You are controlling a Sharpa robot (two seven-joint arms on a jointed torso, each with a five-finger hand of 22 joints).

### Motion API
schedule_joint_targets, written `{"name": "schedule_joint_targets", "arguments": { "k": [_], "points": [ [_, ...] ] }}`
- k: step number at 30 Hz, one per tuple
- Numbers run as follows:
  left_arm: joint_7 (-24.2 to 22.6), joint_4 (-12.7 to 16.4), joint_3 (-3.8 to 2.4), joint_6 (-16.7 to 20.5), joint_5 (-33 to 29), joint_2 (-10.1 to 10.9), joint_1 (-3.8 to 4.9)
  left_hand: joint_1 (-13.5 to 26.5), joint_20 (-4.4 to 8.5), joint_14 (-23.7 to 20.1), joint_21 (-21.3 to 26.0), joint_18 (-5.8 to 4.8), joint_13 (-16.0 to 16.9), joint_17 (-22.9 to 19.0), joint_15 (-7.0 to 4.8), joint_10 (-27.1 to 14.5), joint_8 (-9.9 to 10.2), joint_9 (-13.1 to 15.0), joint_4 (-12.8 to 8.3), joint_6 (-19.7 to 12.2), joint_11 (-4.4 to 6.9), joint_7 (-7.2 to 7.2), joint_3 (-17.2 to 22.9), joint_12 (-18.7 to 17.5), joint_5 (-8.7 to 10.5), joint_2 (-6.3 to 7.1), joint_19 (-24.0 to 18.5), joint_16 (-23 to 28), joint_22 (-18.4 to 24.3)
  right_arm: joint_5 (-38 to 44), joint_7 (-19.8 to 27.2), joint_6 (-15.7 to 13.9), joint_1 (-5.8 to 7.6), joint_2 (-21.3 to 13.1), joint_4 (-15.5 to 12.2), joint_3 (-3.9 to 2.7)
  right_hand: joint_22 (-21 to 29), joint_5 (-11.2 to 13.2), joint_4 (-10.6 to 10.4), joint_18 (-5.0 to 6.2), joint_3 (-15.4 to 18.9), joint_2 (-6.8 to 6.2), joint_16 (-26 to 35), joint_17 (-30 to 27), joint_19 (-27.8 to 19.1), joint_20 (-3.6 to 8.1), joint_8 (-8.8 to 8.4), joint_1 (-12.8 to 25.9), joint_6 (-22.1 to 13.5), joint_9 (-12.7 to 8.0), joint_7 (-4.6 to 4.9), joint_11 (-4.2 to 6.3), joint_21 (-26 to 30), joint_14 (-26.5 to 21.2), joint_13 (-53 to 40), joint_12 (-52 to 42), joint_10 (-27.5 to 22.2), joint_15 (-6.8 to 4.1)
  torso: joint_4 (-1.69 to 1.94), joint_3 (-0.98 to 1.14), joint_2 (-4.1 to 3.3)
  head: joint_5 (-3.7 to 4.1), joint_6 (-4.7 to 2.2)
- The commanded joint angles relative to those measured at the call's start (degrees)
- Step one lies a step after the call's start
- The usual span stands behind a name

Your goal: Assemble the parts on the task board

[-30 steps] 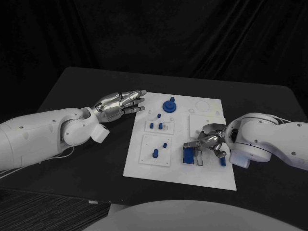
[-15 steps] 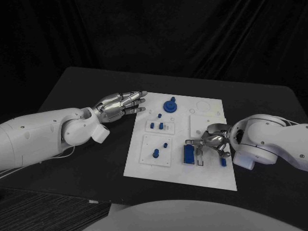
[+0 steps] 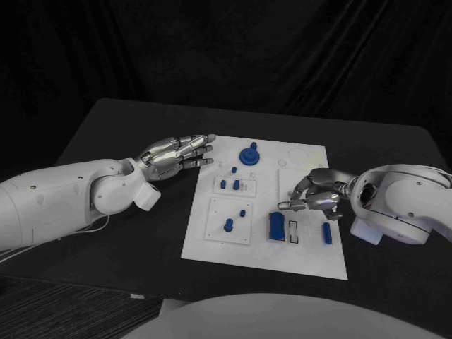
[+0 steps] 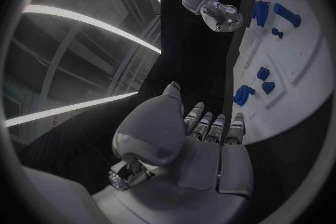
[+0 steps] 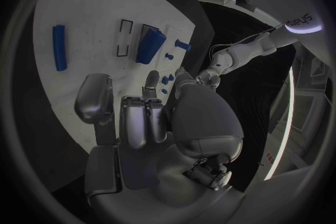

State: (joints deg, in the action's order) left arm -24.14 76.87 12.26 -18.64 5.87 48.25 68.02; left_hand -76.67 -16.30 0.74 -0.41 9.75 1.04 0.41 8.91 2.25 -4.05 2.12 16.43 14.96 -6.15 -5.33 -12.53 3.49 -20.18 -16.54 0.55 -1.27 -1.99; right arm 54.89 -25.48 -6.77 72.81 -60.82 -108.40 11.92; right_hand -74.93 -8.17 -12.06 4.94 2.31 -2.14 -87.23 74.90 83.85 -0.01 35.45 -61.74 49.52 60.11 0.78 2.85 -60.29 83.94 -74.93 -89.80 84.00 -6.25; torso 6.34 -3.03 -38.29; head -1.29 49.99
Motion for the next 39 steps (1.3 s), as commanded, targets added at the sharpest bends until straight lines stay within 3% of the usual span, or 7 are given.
{"name": "schedule_joint_targets", "arguments": {
  "k": [1, 5, 8, 19, 27, 35, 39],
  "points": [
    [-0.62, 0.10, -0.05, -0.82, -0.28, -0.07, -0.14, -0.44, -0.16, 0.04, -0.08, 0.50, 0.06, 0.09, 0.22, 0.07, -0.22, 0.01, -0.14, -0.44, -0.51, -0.05, 0.33, 0.36, -0.24, 0.10, 0.06, -0.13, 0.04, 8.08, 4.48, -0.55, 0.05, -0.02, -0.68, 0.01, -8.00, 0.63, 0.45, 0.37, 0.49, -0.53, 0.02, 9.37, -0.06, 0.19, 1.98, -1.31, -0.42, 2.45, -0.25, 0.66, 0.21, 4.96, -15.07, -0.20, 6.00, -0.41, 0.02, -0.06, 0.09, 0.08, 0.01],
    [-0.66, 0.17, -0.05, -0.83, -0.28, 0.02, -0.20, -0.44, -0.16, 0.04, -0.07, 0.50, 0.05, 0.09, 0.22, 0.06, -0.22, 0.01, -0.14, -0.44, -0.55, -0.05, 0.34, 0.36, -0.25, 0.10, 0.05, -0.13, 0.05, 11.60, 4.62, 1.24, -0.45, 0.22, -0.89, 0.02, -7.88, 2.45, 0.12, 0.42, 0.97, -1.47, 0.27, 8.91, -0.18, 0.36, 4.98, -3.06, -1.45, 6.63, -0.56, 0.90, 0.72, 4.86, -15.07, -0.20, 6.00, -0.62, 0.02, -0.04, 0.12, 0.00, 0.01],
    [-0.65, 0.21, -0.05, -0.85, -0.28, 0.06, -0.22, -0.44, -0.16, 0.04, -0.07, 0.50, 0.05, 0.09, 0.22, 0.06, -0.22, 0.01, -0.14, -0.44, -0.55, -0.05, 0.34, 0.36, -0.25, 0.10, 0.05, -0.13, 0.05, 13.23, 4.43, 2.85, -1.00, 0.46, -0.78, 0.02, -7.93, 3.98, -0.98, 0.38, 0.93, -2.96, 0.20, 9.05, -0.14, 0.46, 9.29, -4.26, 0.07, 10.39, -0.76, 1.04, 0.63, 4.90, -15.07, -0.20, 6.00, -0.77, 0.00, -0.07, 0.11, 0.06, 0.01],
    [-0.60, 0.38, -0.05, -0.90, -0.28, 0.27, -0.25, -0.45, -0.16, 0.05, -0.08, 0.51, 0.07, 0.10, 0.24, 0.09, -0.23, 0.01, -0.15, -0.44, -0.64, -0.07, 0.38, 0.41, -0.30, 0.08, 0.06, -0.16, 0.04, 16.78, 4.20, 5.09, -3.15, 1.69, -0.08, 0.03, -7.62, 5.07, -4.69, 0.60, 0.94, -6.90, 0.35, 8.81, -0.53, 0.57, 18.05, -7.02, 4.41, 17.06, -0.90, 1.16, 2.17, 4.81, -15.07, -0.20, 6.00, -0.82, -0.01, -0.06, -0.10, -0.20, 0.01],
    [-0.50, 0.44, -0.05, -0.92, -0.28, 0.35, -0.26, -0.45, -0.16, 0.05, -0.08, 0.51, 0.07, 0.10, 0.24, 0.09, -0.23, 0.01, -0.15, -0.44, -0.64, -0.07, 0.38, 0.41, -0.30, 0.08, 0.06, -0.16, 0.04, 17.54, 4.07, 5.69, -3.72, 2.15, 0.27, 0.03, -7.58, 4.92, -4.58, 0.63, 0.75, -6.95, 0.39, 8.74, -0.60, 0.60, 19.30, -8.49, 4.66, 18.28, -0.95, 1.21, 2.40, 4.79, -15.07, -0.20, 6.00, -0.85, 0.09, -0.10, -0.09, 0.01, 0.01],
    [-0.45, 0.43, -0.05, -1.02, -0.28, 0.26, -0.26, -0.45, -0.16, 0.05, -0.08, 0.51, 0.07, 0.10, 0.24, 0.09, -0.23, 0.01, -0.15, -0.44, -0.64, -0.07, 0.38, 0.41, -0.30, 0.08, 0.06, -0.16, 0.04, 17.93, 3.60, 5.53, -3.93, 2.66, 0.99, 0.03, -7.62, -7.75, -2.41, 0.62, -0.54, -3.89, 0.45, 8.69, -0.52, 0.66, 20.86, -13.17, 4.56, 19.06, -0.93, 1.21, 2.59, 4.79, -15.07, -0.20, 6.00, -0.90, 0.07, -0.11, -0.10, 0.14, 0.01],
    [-0.42, 0.42, -0.05, -1.05, -0.28, 0.24, -0.26, -0.45, -0.16, 0.05, -0.08, 0.51, 0.07, 0.10, 0.24, 0.09, -0.23, 0.01, -0.15, -0.44, -0.64, -0.07, 0.38, 0.41, -0.30, 0.08, 0.06, -0.16, 0.04, 17.96, 3.48, 5.09, -4.08, 2.84, 1.29, 0.03, -7.65, -9.89, -1.38, 0.61, -0.73, -3.15, 0.43, 8.73, -0.48, 0.65, 21.13, -14.07, 4.78, 19.10, -0.93, 1.21, 2.54, 4.80, -15.07, -0.20, 6.00, -0.88, 0.04, -0.11, -0.16, 0.07, 0.01]
  ]
}}
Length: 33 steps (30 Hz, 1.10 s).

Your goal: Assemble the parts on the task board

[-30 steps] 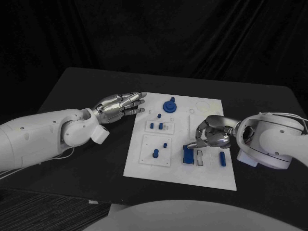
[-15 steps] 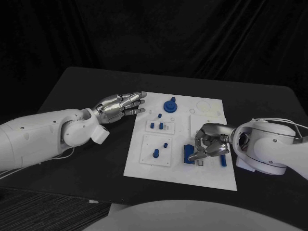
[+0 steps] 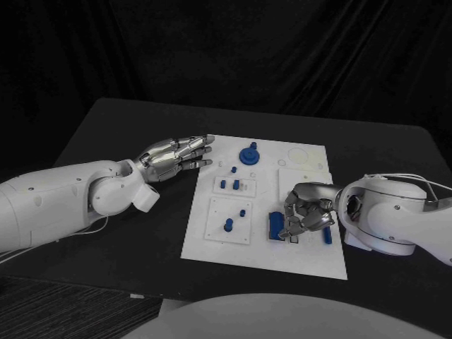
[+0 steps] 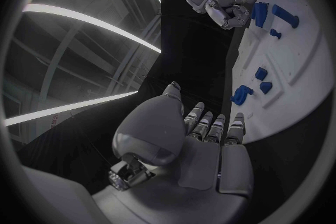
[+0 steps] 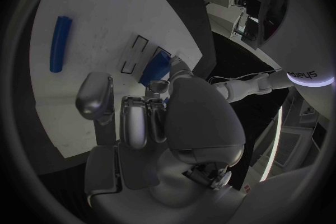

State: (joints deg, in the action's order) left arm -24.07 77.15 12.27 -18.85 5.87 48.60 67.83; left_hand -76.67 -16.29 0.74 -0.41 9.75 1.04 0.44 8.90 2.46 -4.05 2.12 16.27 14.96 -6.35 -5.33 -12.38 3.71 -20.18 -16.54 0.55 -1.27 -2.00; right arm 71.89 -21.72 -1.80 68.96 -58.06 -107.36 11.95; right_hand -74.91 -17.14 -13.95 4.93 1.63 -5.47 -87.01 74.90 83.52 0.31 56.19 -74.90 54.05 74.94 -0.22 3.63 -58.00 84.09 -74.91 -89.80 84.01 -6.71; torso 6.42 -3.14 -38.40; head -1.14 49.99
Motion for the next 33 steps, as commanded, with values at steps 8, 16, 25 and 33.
{"name": "schedule_joint_targets", "arguments": {
  "k": [8, 16, 25, 33],
  "points": [
    [-0.43, 0.06, -0.06, -0.82, -0.28, -0.10, -0.08, -0.45, -0.16, 0.06, -0.08, 0.50, 0.07, 0.06, 0.24, -0.12, -0.23, 0.01, 0.01, -0.45, -0.44, -0.07, 0.22, 0.19, -0.30, 0.08, 0.06, -0.16, 0.05, 0.99, -0.33, 0.18, -0.64, 0.56, 0.83, 0.00, -7.69, -1.96, 1.50, 0.61, -0.37, 1.24, 0.18, 8.81, -0.11, 0.33, 1.05, -1.76, 1.08, 4.42, 0.01, 0.47, 0.20, 4.66, -15.09, -0.20, 5.99, -0.45, -0.05, 0.02, 0.01, -0.23, 0.01],
    [-0.35, 0.02, -0.06, -0.88, -0.28, -0.10, -0.08, -0.48, -0.16, 0.06, -0.08, 0.50, 0.07, 0.07, 0.28, -0.10, -0.26, 0.01, -0.01, -0.45, -0.54, -0.10, 0.30, 0.25, -0.35, 0.05, 0.06, -0.18, 0.07, 0.99, -0.61, 1.02, -1.34, 1.05, 1.20, 0.00, -7.76, 0.87, 2.13, 0.57, 0.24, 1.46, 0.11, 8.94, -0.02, 0.35, 1.41, -1.51, 1.62, 4.52, -0.01, 0.49, -0.05, 4.69, -15.09, -0.20, 5.99, -0.48, 0.05, 0.04, 0.05, -0.26, 0.01],
    [-0.18, -0.02, -0.06, -1.02, -0.28, -0.08, -0.09, -0.48, -0.16, 0.06, -0.08, 0.50, 0.07, 0.07, 0.28, -0.10, -0.26, 0.01, -0.01, -0.45, -0.54, -0.10, 0.30, 0.25, -0.35, 0.05, 0.06, -0.18, 0.07, 0.99, -0.06, 2.14, -2.02, 1.02, 1.36, 0.00, -7.76, 14.32, -2.89, 0.57, 2.86, -4.57, -0.01, 9.19, -0.05, 0.50, 1.87, 1.33, 1.59, 4.52, -0.24, 0.70, 0.04, 4.73, -15.09, -0.20, 5.99, -0.65, 0.03, 0.01, 0.09, -0.25, 0.01],
    [-0.14, -0.05, -0.06, -1.06, -0.28, -0.08, -0.10, -0.50, -0.16, 0.07, -0.08, 0.51, 0.07, 0.07, 0.30, -0.10, -0.29, 0.02, -0.02, -0.42, -0.57, -0.12, 0.36, 0.28, -0.39, 0.02, 0.07, -0.20, 0.04, 0.70, 1.17, -1.17, -1.94, -1.11, 0.22, -0.02, -7.74, 14.29, -3.05, 0.58, 8.89, -3.66, -0.06, 9.32, -0.12, 0.57, -9.61, 8.02, -9.61, 0.03, -0.17, 0.67, 0.27, 4.74, -15.09, -0.20, 5.99, -0.65, -0.01, 0.02, 0.12, -0.35, 0.01]
  ]
}}
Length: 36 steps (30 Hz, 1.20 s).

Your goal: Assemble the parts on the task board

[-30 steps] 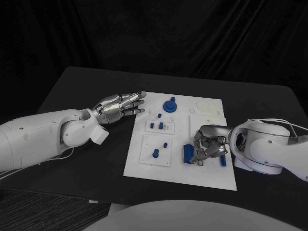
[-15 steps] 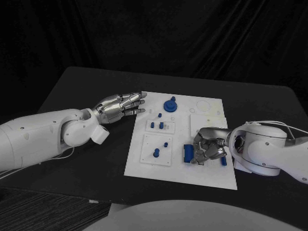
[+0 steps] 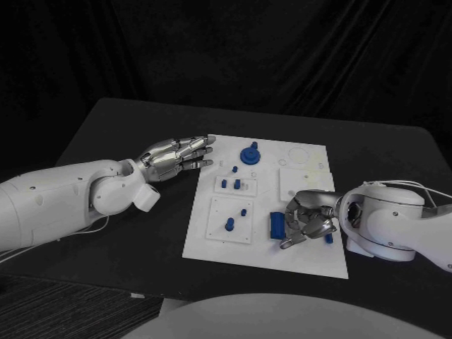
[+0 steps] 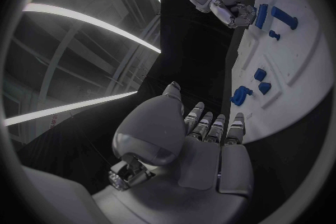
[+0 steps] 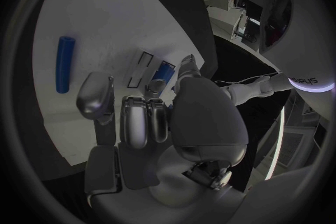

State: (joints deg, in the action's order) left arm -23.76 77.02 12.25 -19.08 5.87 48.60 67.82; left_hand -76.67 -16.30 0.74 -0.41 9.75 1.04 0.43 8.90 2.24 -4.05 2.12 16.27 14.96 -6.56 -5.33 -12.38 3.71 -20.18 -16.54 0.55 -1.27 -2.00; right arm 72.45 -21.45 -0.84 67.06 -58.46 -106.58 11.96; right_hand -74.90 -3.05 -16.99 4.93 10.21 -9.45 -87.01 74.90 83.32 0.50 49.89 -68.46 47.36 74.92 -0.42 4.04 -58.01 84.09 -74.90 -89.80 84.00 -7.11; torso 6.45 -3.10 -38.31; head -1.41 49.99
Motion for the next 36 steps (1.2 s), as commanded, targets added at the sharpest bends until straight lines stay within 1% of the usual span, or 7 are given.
{"name": "schedule_joint_targets", "arguments": {
  "k": [1, 4, 7, 10, 18, 26, 36],
  "points": [
    [-0.44, 0.08, -0.05, -0.80, -0.28, -0.09, -0.08, -0.50, -0.16, 0.07, -0.08, 0.51, 0.07, 0.09, 0.30, 0.11, -0.29, 0.02, -0.03, -0.42, -0.36, -0.12, 0.36, 0.28, -0.39, 0.02, 0.07, -0.20, 0.05, -0.09, 0.97, -2.94, 0.22, -1.38, -0.88, -0.03, -7.77, -0.13, -0.08, 0.55, -0.25, 0.80, -0.16, 9.50, 0.14, 0.27, -6.90, 3.54, -2.72, -3.08, 0.36, -0.01, 0.19, 4.78, -15.10, -0.20, 6.00, -0.06, -0.03, -0.02, 0.03, -0.08, 0.01],
    [-0.44, 0.07, -0.05, -0.73, -0.28, -0.09, -0.08, -0.52, -0.16, 0.08, -0.09, 0.51, 0.07, 0.09, 0.31, 0.12, -0.32, 0.03, -0.04, -0.35, -0.36, -0.13, 0.39, 0.30, -0.41, 0.02, 0.08, -0.22, 0.02, -0.96, 0.59, -4.88, 1.79, -3.28, -1.64, -0.04, -7.81, -0.29, 0.11, 0.48, -0.64, 2.29, -0.16, 9.52, 0.22, -0.11, -11.93, 6.90, -1.53, -8.27, 0.93, -0.65, -0.05, 4.79, -15.10, -0.20, 6.00, 0.27, -0.06, -0.03, 0.03, -0.12, 0.01],
    [-0.42, 0.03, -0.05, -0.62, -0.28, -0.10, -0.08, -0.52, -0.16, 0.08, -0.09, 0.51, 0.07, 0.09, 0.31, 0.12, -0.32, 0.03, -0.04, -0.35, -0.36, -0.13, 0.39, 0.30, -0.41, 0.02, 0.08, -0.22, 0.02, -2.95, -0.45, -6.07, 4.00, -5.28, -2.25, -0.04, -7.95, -4.06, 0.48, 0.41, 0.38, 10.56, -0.37, 9.86, 0.39, -0.68, -19.03, 17.33, 1.82, -16.57, 1.78, -1.37, -0.69, 4.88, -15.10, -0.20, 6.00, 0.99, -0.12, -0.05, 0.07, -0.28, 0.01],
    [-0.49, -0.04, -0.05, -0.45, -0.28, -0.19, -0.08, -0.59, -0.17, 0.09, -0.10, 0.52, 0.08, 0.09, 0.32, 0.13, -0.36, 0.05, -0.13, -0.28, -0.33, -0.18, 0.40, 0.34, -0.44, 0.13, 0.09, -0.23, 0.00, -4.41, -3.00, -5.28, 6.48, -7.25, -2.51, -0.03, -8.38, -8.38, 0.35, 0.11, 3.21, 14.09, -0.95, 10.86, 0.86, -1.08, -28.60, 16.24, 9.02, -28.00, 2.17, -1.61, -2.86, 5.10, -15.10, -0.20, 6.00, 1.16, -0.11, -0.07, 0.18, -0.13, 0.01],
    [-0.54, -0.26, -0.05, -0.23, -0.28, -0.46, -0.08, -0.84, -0.19, 0.11, -0.15, 0.54, 0.07, 0.10, 0.38, 0.09, -0.48, 0.07, -0.37, -0.12, -0.30, -0.05, 0.43, 0.38, -0.77, 0.32, 0.17, -0.29, -0.16, -1.63, -11.39, 5.09, 9.27, -9.02, -1.03, -0.02, -8.52, -20.15, 2.24, 0.05, 2.75, 14.82, -1.43, 11.70, 1.02, -1.03, -33.50, 7.47, 13.52, -33.43, 1.91, -1.59, -4.04, 5.26, -15.10, -0.20, 6.00, 1.27, 0.10, -0.17, 0.23, 0.65, 0.01],
    [-0.53, -0.42, -0.05, -0.38, -0.28, -0.68, -0.08, -0.91, -0.19, 0.09, -0.13, 0.54, 0.06, 0.09, 0.36, 0.06, -0.58, 0.10, -0.41, 0.08, -0.12, -0.34, 0.46, 0.39, -0.87, 0.30, 0.14, -0.27, -0.06, 1.70, -13.94, 10.81, 9.58, -8.89, 0.37, 0.01, -8.50, -12.52, 5.66, 0.03, 1.35, 13.56, -1.58, 11.90, 1.06, -0.98, -37.43, 1.88, 16.83, -37.56, 1.93, -1.66, -4.41, 5.30, -15.10, -0.20, 6.00, 1.21, -0.04, -0.33, 0.27, 1.37, 0.01],
    [-0.67, -0.51, -0.05, -0.54, -0.28, -0.76, -0.08, -0.79, -0.18, 0.08, -0.11, 0.52, 0.06, 0.09, 0.35, 0.04, -0.68, 0.12, -0.26, 0.23, -0.05, -0.56, 0.40, 0.42, -0.68, 0.29, 0.12, -0.29, 0.01, 2.32, -14.80, 12.17, 7.23, -9.26, -0.28, 0.02, -8.37, -10.56, 7.62, 0.11, 0.47, 12.79, -1.28, 11.14, 0.97, -0.87, -41.95, -0.02, 18.93, -43.66, 2.44, -2.16, -4.06, 5.16, -15.10, -0.20, 6.00, 1.11, -0.15, -0.01, -0.09, 1.97, 0.01]
  ]
}}
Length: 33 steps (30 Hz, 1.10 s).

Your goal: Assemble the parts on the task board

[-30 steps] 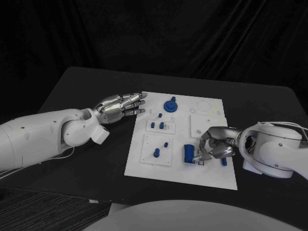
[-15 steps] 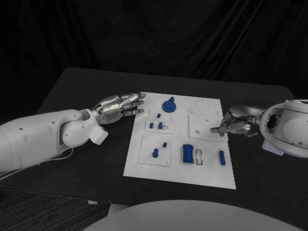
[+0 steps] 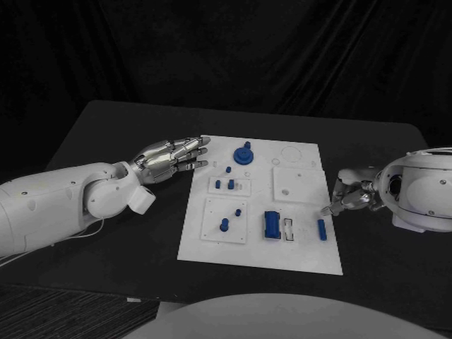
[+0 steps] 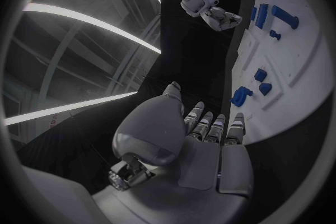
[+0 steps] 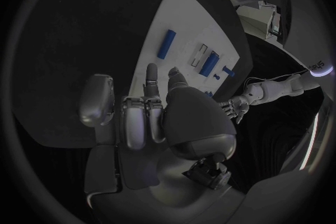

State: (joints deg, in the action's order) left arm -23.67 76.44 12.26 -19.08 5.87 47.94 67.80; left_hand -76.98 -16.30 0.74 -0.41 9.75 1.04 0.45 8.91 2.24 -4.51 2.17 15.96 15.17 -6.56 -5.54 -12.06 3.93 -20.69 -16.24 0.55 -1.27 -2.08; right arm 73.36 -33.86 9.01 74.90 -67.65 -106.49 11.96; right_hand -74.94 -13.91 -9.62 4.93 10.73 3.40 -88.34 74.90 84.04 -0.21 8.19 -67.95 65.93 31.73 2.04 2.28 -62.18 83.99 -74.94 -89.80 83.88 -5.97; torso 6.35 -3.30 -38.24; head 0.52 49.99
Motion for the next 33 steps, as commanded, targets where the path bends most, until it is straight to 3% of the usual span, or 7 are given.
{"name": "schedule_joint_targets", "arguments": {
  "k": [1, 14, 19, 22, 25, 28, 33],
  "points": [
    [-0.76, 0.07, -0.05, -0.54, -0.28, -0.07, -0.07, -0.48, -0.18, 0.08, -0.11, 0.52, 0.06, 0.07, 0.35, 0.04, -0.22, 0.07, 0.06, 0.02, -0.05, -0.35, 0.08, 0.20, -0.17, -0.02, 0.12, -0.29, 0.09, 1.42, -2.41, 2.30, -0.93, -0.02, -0.46, 0.02, -8.33, 0.53, 0.35, 0.11, -0.06, -0.16, 0.06, 11.11, 0.26, -0.16, -0.41, -0.56, 0.80, -0.88, -0.07, -0.35, 0.13, 5.26, -15.06, -0.20, 6.12, -0.03, -0.03, 0.19, -0.14, 0.03, 0.01],
    [-0.75, 0.10, -0.05, -0.68, -0.28, 0.00, -0.07, -0.44, -0.18, 0.07, -0.10, 0.51, 0.06, 0.06, 0.35, 0.03, -0.25, 0.07, 0.11, 0.05, -0.07, -0.40, 0.07, 0.21, -0.15, -0.04, 0.11, -0.27, 0.13, 1.47, -2.46, 0.32, -3.24, 1.51, -0.46, 0.03, -8.24, 6.26, -1.06, 0.19, 0.07, -0.79, 0.09, 10.90, 0.28, 0.17, -0.66, 2.51, 5.04, -3.07, -0.86, 0.32, 0.38, 5.23, -15.06, -0.20, 6.12, -0.47, -0.13, 0.11, -0.07, 0.35, 0.01],
    [-0.76, 0.12, -0.05, -0.69, -0.28, 0.09, -0.07, -0.44, -0.18, 0.06, -0.10, 0.51, 0.06, 0.06, 0.35, 0.03, -0.25, 0.07, 0.12, 0.05, -0.08, -0.42, 0.08, 0.21, -0.16, -0.05, 0.11, -0.27, 0.13, 1.47, -2.50, -0.48, -4.50, 2.30, 0.15, 0.03, -8.12, 6.23, -0.85, 0.27, -0.19, -0.80, 0.33, 10.32, 0.18, 0.20, -0.86, 2.23, 4.85, -3.21, -0.85, 0.35, 0.83, 5.12, -15.06, -0.20, 6.12, -0.49, 0.00, 0.07, -0.01, 0.44, 0.01],
    [-0.75, 0.12, -0.05, -0.72, -0.28, 0.13, -0.07, -0.44, -0.18, 0.06, -0.10, 0.51, 0.06, 0.06, 0.35, 0.03, -0.25, 0.07, 0.12, 0.05, -0.08, -0.42, 0.08, 0.21, -0.16, -0.05, 0.11, -0.27, 0.13, 1.47, -2.52, -0.99, -5.22, 2.70, 0.53, 0.03, -8.07, 4.59, -0.23, 0.28, -0.72, -0.77, 0.44, 10.07, 0.13, 0.21, -1.37, 1.46, 4.34, -3.54, -0.73, 0.27, 1.00, 5.08, -15.06, -0.20, 6.12, -0.46, 0.06, 0.05, -0.02, 0.60, 0.01],
    [-0.73, 0.13, -0.05, -0.76, -0.28, 0.16, -0.08, -0.44, -0.18, 0.06, -0.10, 0.51, 0.06, 0.06, 0.35, 0.03, -0.25, 0.06, 0.12, 0.03, -0.09, -0.43, 0.08, 0.22, -0.19, -0.06, 0.10, -0.27, 0.15, 1.66, -2.59, -0.61, -5.81, 3.16, 0.97, 0.03, -7.87, -1.58, 2.07, 0.39, -2.35, -0.60, 0.74, 9.35, -0.06, 0.20, -2.43, -1.79, 3.13, -4.29, -0.63, 0.24, 1.80, 4.94, -15.06, -0.20, 6.12, -0.40, 0.04, -0.01, 0.00, 0.64, 0.01],
    [-0.69, 0.12, -0.05, -0.84, -0.28, 0.16, -0.08, -0.44, -0.18, 0.06, -0.10, 0.51, 0.06, 0.06, 0.35, 0.03, -0.25, 0.06, 0.12, 0.03, -0.09, -0.43, 0.08, 0.22, -0.19, -0.06, 0.10, -0.27, 0.15, 2.95, -2.74, 0.70, -6.24, 3.69, 1.31, 0.03, -7.54, -4.85, 4.92, 0.58, -4.73, -0.78, 1.02, 8.71, -0.38, -0.02, -3.90, -5.56, 1.20, -5.40, -0.19, -0.01, 3.14, 4.81, -15.06, -0.20, 6.12, 0.00, 0.03, -0.01, -0.04, 0.77, 0.01],
    [-0.65, 0.09, -0.05, -0.93, -0.28, 0.10, -0.10, -0.45, -0.18, 0.06, -0.10, 0.51, 0.07, 0.06, 0.35, 0.05, -0.25, 0.06, 0.12, 0.00, -0.16, -0.41, 0.10, 0.29, -0.24, -0.07, 0.10, -0.27, 0.15, 5.33, -2.85, 1.34, -6.86, 4.32, 1.51, 0.03, -7.27, -7.63, 6.54, 0.73, -6.41, -1.13, 1.29, 8.09, -0.61, -0.35, -4.45, -6.91, 0.25, -6.28, 0.28, -0.40, 4.22, 4.69, -15.06, -0.20, 6.12, 0.39, -0.04, 0.05, -0.09, 0.92, 0.01]
  ]
}}
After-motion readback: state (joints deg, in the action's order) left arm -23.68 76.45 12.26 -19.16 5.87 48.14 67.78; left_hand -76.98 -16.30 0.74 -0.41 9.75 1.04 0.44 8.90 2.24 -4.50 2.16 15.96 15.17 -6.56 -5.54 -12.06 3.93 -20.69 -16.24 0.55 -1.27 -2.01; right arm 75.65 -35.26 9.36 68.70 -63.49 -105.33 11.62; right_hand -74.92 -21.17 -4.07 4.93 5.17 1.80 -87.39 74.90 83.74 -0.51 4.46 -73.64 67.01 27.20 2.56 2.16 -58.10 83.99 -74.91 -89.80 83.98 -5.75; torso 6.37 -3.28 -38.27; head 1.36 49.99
